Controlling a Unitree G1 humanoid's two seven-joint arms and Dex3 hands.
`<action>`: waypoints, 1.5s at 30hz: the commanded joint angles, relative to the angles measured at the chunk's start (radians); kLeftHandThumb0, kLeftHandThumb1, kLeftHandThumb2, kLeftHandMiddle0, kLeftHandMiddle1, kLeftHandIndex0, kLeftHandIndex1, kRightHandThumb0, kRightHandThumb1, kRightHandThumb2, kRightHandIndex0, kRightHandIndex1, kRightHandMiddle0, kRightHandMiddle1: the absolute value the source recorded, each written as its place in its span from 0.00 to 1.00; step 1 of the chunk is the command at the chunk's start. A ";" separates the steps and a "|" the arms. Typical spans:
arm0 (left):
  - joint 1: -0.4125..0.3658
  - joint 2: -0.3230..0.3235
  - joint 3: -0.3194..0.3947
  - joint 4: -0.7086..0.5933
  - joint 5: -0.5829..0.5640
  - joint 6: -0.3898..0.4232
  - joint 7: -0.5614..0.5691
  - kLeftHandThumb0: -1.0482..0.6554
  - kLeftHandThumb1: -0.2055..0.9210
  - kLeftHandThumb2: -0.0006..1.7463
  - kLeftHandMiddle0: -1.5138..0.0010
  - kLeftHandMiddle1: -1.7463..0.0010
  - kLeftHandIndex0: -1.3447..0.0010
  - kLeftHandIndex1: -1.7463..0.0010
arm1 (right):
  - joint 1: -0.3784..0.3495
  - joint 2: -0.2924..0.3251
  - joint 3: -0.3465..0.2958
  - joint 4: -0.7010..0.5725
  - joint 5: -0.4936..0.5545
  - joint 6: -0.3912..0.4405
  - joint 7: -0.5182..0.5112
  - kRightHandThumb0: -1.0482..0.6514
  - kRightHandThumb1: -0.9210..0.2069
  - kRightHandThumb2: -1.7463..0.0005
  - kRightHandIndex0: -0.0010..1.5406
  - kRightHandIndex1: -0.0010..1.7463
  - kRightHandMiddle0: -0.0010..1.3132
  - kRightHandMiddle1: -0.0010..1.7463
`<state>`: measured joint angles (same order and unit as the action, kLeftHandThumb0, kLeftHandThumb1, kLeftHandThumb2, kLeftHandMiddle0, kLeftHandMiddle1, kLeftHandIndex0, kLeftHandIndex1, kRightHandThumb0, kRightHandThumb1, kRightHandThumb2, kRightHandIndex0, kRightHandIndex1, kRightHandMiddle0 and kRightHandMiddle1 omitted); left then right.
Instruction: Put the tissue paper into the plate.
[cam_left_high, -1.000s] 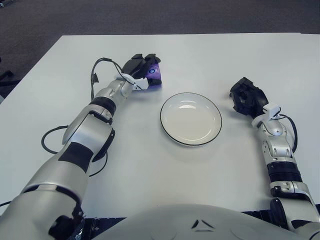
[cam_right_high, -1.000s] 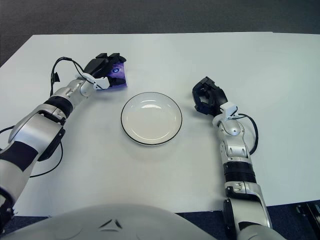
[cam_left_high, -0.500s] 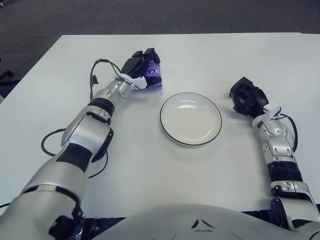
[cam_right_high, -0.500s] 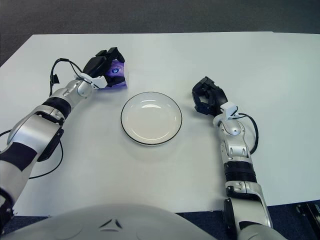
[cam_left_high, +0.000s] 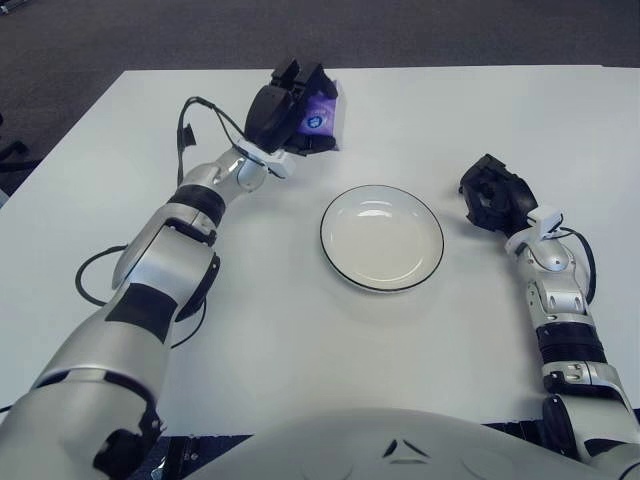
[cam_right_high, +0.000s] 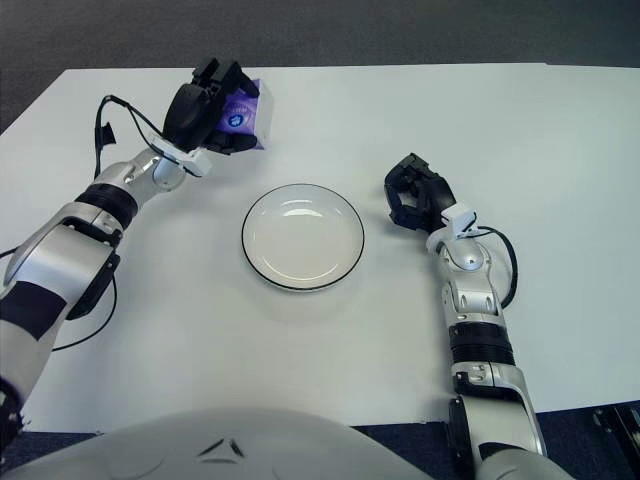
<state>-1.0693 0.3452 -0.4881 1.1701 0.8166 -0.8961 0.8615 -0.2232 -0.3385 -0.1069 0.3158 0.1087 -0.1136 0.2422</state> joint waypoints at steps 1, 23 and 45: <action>-0.052 0.023 -0.038 -0.049 0.078 -0.024 0.141 0.84 0.73 0.53 0.75 0.00 0.66 0.00 | 0.095 0.027 0.063 0.097 -0.025 0.103 0.055 0.39 0.26 0.48 0.52 1.00 0.29 1.00; 0.023 0.020 -0.047 -0.451 0.173 -0.051 0.156 0.85 0.69 0.56 0.72 0.00 0.63 0.00 | 0.091 0.015 0.075 0.105 -0.032 0.099 0.060 0.39 0.26 0.49 0.52 1.00 0.29 1.00; 0.135 -0.064 -0.075 -0.441 -0.030 -0.365 -0.166 0.85 0.69 0.56 0.73 0.00 0.60 0.00 | 0.101 0.005 0.084 0.077 -0.027 0.109 0.063 0.39 0.24 0.50 0.52 1.00 0.28 1.00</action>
<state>-0.9557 0.2647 -0.5601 0.6997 0.8675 -1.2235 0.7897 -0.2312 -0.3585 -0.0860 0.3190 0.1088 -0.1137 0.2508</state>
